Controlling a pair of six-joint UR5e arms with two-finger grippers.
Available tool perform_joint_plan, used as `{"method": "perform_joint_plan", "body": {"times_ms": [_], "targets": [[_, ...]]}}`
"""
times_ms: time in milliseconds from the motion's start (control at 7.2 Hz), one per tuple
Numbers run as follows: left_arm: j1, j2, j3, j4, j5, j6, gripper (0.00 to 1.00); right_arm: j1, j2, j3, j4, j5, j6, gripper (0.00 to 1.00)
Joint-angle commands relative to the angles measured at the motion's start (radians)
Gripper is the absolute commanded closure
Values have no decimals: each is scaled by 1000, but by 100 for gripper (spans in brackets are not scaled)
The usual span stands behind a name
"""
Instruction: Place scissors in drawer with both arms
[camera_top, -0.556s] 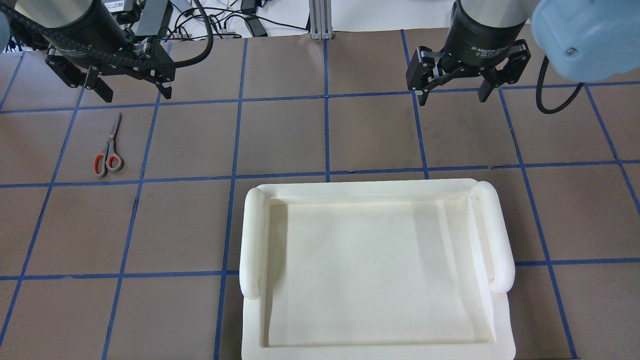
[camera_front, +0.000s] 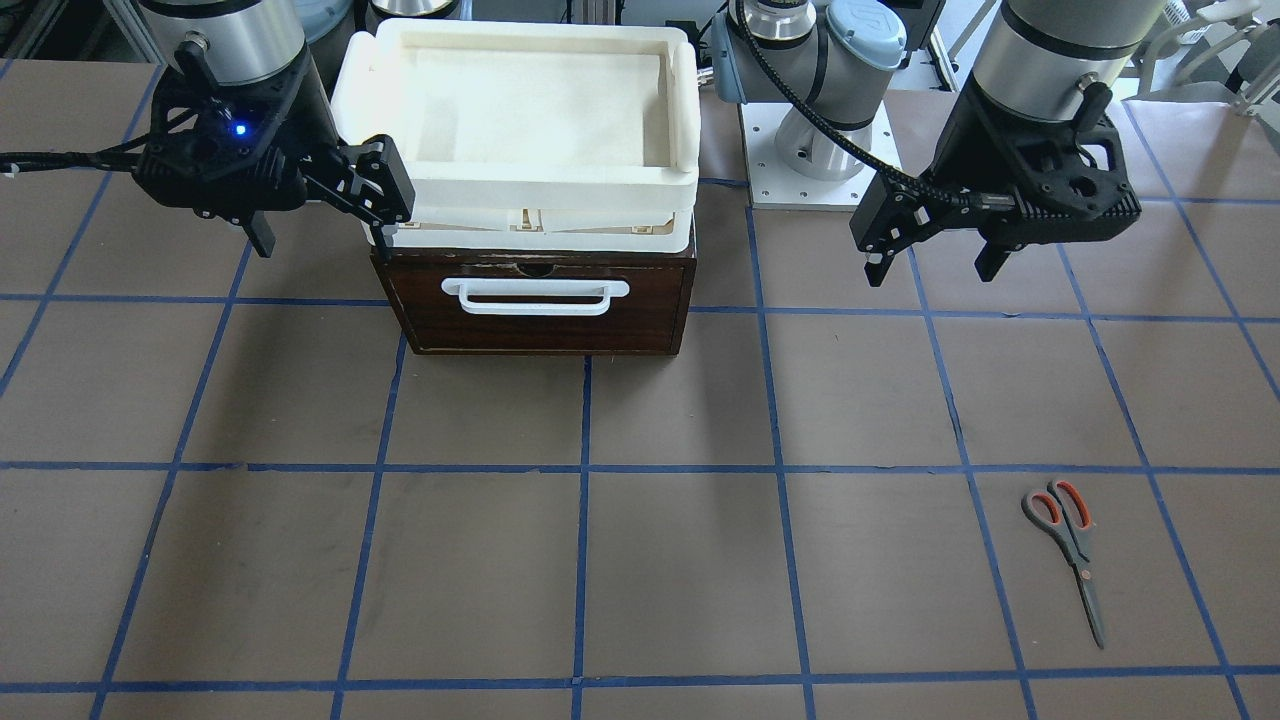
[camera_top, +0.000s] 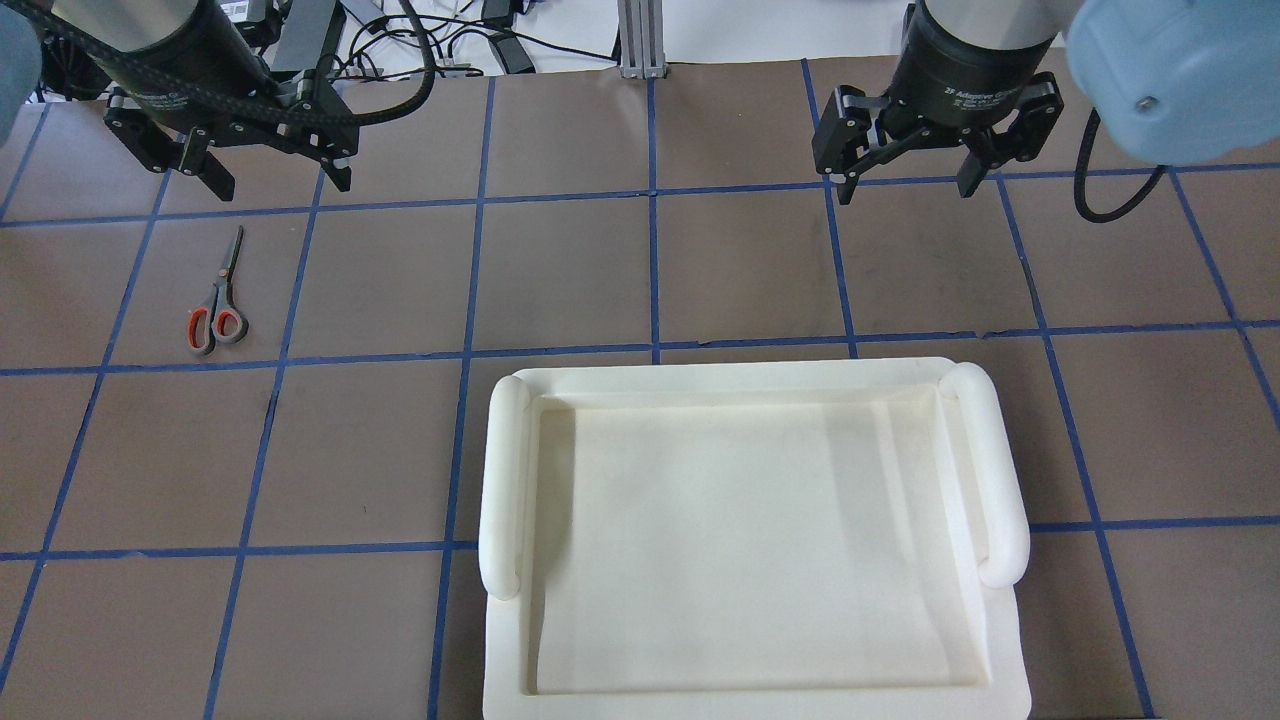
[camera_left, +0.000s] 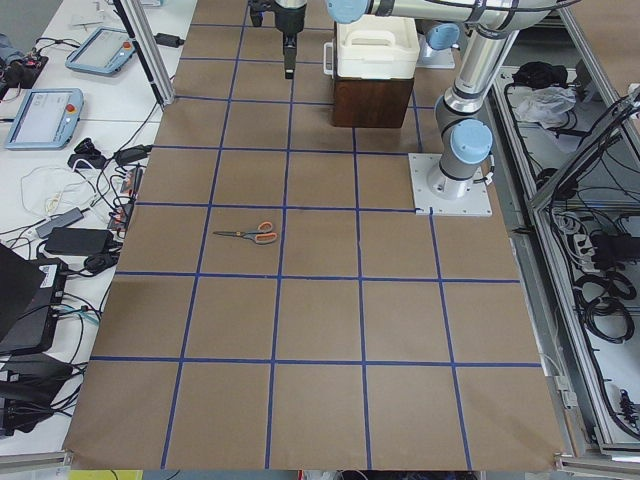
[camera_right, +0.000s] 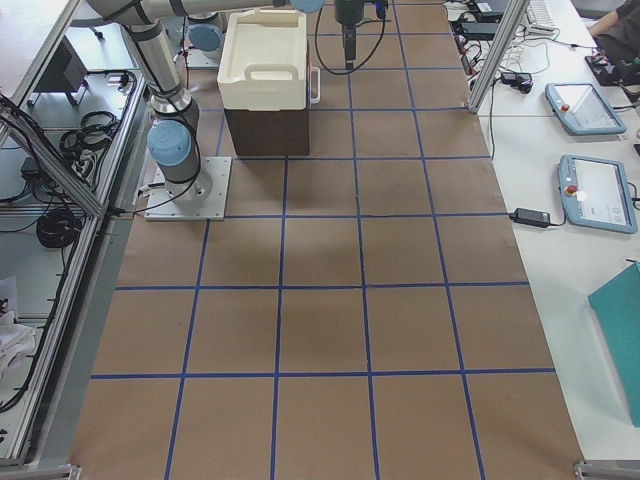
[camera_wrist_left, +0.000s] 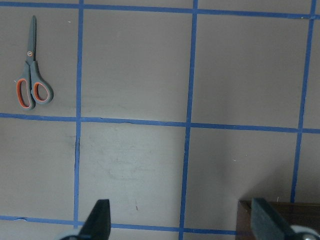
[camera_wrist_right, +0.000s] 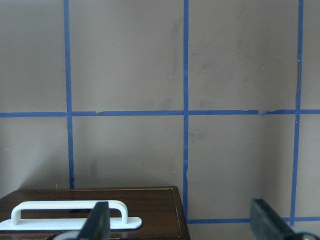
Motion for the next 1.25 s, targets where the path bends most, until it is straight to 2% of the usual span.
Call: {"method": "perform_joint_plan", "body": {"times_ms": [0,278,417,694,1111], "targets": [[-3,0,-3,2,-2,2,1,1,-2,10,-35,-5,7,0],[-4,21,-13,2,-3,6,0,-4,3,27,-44,-8,91,0],[-4,38,-14,-6,0,7,0,-4,4,27,-42,-3,281,0],[0,17,-29,-3,0,6,0,-4,27,26,-44,-5,497,0],[58,-20,-111,45,4,7,0,57,79,24,-59,-3,894,0]]}}
